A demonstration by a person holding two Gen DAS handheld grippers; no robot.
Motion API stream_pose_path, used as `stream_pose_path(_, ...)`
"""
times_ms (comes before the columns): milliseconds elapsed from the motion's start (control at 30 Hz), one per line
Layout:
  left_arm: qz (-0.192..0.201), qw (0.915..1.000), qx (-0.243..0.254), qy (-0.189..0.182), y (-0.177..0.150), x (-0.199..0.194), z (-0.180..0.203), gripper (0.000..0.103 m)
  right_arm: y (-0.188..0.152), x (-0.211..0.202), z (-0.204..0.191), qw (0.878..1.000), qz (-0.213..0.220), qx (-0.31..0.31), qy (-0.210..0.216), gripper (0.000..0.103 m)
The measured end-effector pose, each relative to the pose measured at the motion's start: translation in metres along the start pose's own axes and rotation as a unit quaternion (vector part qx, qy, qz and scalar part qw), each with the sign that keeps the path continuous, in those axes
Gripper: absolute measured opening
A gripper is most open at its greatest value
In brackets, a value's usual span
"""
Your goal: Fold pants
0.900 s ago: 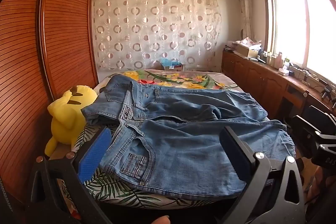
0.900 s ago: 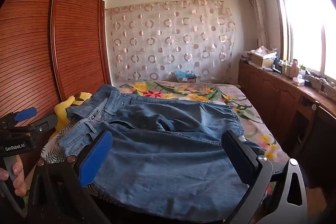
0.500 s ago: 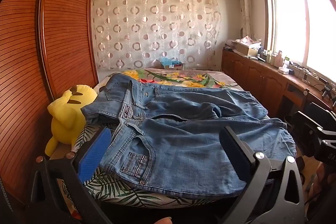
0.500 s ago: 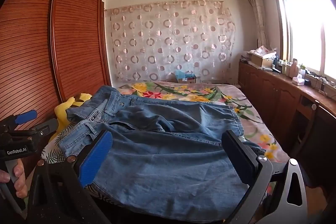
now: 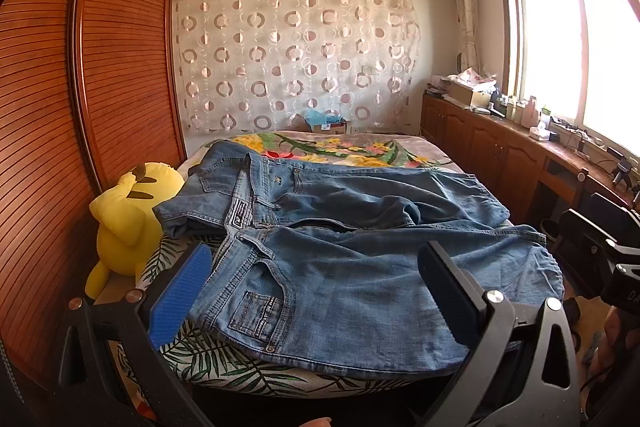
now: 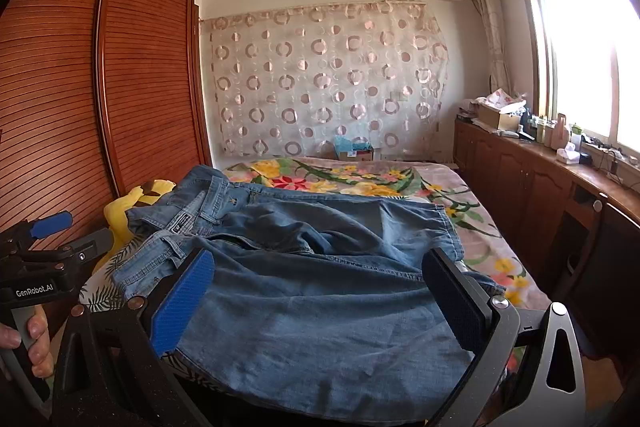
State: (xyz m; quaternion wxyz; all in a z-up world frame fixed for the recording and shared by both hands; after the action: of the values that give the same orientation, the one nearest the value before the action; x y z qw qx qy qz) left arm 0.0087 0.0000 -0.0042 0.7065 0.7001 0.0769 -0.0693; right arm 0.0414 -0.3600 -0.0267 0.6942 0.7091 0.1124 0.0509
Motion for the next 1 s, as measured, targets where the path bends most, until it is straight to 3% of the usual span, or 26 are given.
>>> stream_pose_path(1000,0.004,1.0000,0.000,0.001,0.011,-0.001,0.002,0.103,0.001,-0.001,-0.001,1.000,0.002,0.001,-0.006,0.103)
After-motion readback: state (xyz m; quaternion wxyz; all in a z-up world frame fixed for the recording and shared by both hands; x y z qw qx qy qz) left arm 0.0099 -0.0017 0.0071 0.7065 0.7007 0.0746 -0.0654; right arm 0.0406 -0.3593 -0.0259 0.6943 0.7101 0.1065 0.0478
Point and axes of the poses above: each gripper's, at about its wrist camera, not at the fingertips, and x roughly the way its jaws point, z to its right, y to its top, the point moved 1 cm from there along x, roughly the way its jaws point, and after that the axes turned 14 degrees about z, right-handed, at the moved point
